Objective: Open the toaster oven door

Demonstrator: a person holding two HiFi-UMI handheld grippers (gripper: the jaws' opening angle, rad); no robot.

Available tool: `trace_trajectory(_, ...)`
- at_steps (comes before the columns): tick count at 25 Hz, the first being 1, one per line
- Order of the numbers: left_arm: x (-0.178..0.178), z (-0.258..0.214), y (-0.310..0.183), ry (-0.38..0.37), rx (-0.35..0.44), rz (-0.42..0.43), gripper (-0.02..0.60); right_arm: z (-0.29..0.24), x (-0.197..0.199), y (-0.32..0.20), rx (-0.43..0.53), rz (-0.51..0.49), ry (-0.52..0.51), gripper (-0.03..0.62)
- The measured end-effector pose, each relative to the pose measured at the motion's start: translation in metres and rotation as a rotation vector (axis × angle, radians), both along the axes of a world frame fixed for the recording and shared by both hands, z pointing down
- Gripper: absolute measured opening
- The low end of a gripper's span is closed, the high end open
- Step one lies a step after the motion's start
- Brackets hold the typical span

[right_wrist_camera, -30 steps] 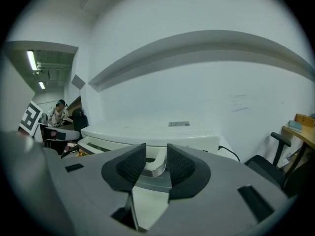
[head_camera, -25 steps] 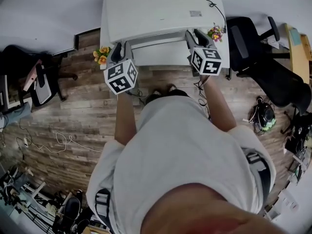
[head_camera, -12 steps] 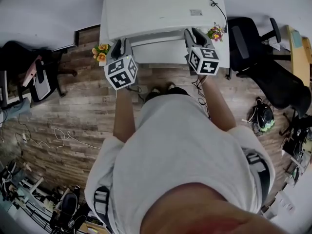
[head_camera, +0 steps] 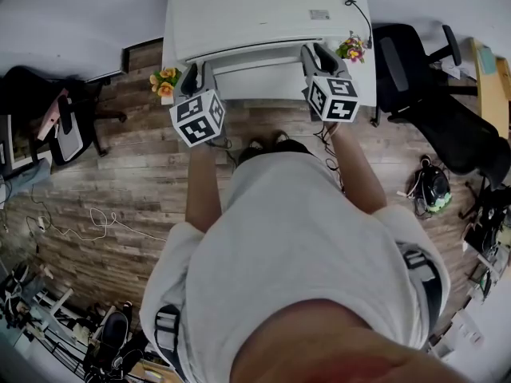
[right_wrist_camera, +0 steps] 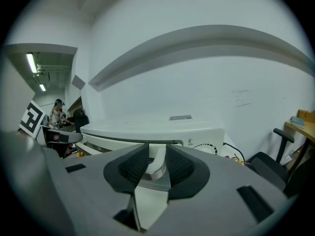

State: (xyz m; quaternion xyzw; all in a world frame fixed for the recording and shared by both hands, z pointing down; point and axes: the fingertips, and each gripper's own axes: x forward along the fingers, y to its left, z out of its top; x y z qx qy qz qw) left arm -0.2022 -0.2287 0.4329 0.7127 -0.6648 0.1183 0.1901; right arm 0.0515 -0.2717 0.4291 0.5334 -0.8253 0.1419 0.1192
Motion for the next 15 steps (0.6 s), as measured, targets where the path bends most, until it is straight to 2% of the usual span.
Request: trace_trajectory(15, 0.0010, 0.0005, 0.0099, -0.022, 0.004, 0.006, 0.104, 0.0000, 0.0014, 0.0104, 0.019, 0.003, -0.009, 0.094)
